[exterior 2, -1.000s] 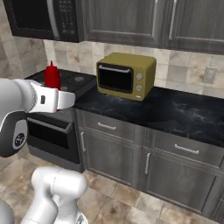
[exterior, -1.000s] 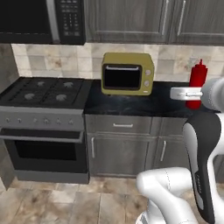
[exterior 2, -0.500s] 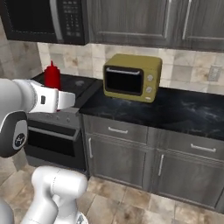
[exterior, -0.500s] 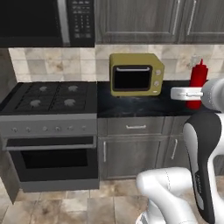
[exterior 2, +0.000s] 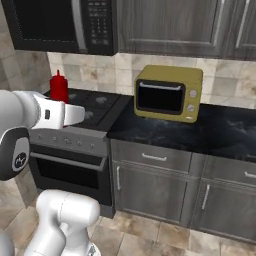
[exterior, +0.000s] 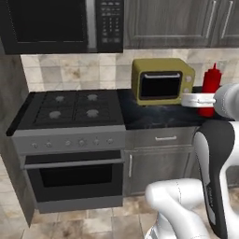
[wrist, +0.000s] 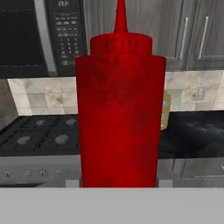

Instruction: Take 2 condiments from the cabinet and move them on the counter near the stove.Make sure the condiments are lined up with each other, next to each other.

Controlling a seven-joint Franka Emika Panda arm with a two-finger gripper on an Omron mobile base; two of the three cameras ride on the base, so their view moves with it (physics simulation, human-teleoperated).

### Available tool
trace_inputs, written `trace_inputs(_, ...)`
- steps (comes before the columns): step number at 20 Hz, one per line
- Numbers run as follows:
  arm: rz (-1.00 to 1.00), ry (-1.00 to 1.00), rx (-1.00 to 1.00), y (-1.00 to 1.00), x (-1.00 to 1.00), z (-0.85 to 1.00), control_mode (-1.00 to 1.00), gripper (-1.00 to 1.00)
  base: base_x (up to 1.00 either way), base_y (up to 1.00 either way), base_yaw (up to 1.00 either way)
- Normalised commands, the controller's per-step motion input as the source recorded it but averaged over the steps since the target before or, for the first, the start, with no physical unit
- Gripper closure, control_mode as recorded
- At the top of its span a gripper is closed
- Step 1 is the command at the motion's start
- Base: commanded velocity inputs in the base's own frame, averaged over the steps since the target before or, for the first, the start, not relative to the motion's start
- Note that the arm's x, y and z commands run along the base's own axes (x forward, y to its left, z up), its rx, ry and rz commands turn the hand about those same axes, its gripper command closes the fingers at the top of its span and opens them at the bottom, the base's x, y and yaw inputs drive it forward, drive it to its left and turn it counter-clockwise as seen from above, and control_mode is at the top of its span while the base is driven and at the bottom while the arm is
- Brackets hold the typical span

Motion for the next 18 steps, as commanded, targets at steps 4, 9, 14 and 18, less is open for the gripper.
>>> trace_inputs(4, 0.00, 0.00, 0.00, 0.00, 0.00, 0.00, 1.00, 1.00, 0.49, 0.54, -0.06)
trace_inputs(9, 0.00, 0.00, 0.00, 0.00, 0.00, 0.00, 1.00, 1.00, 0.42, 0.48, -0.06)
trace_inputs(14, 0.00, 0.00, 0.00, 0.00, 0.00, 0.00, 1.00, 1.00, 0.39, 0.35, -0.06)
trace_inputs(18, 0.00, 0.00, 0.00, 0.00, 0.00, 0.00, 1.00, 1.00, 0.40, 0.29, -0.04)
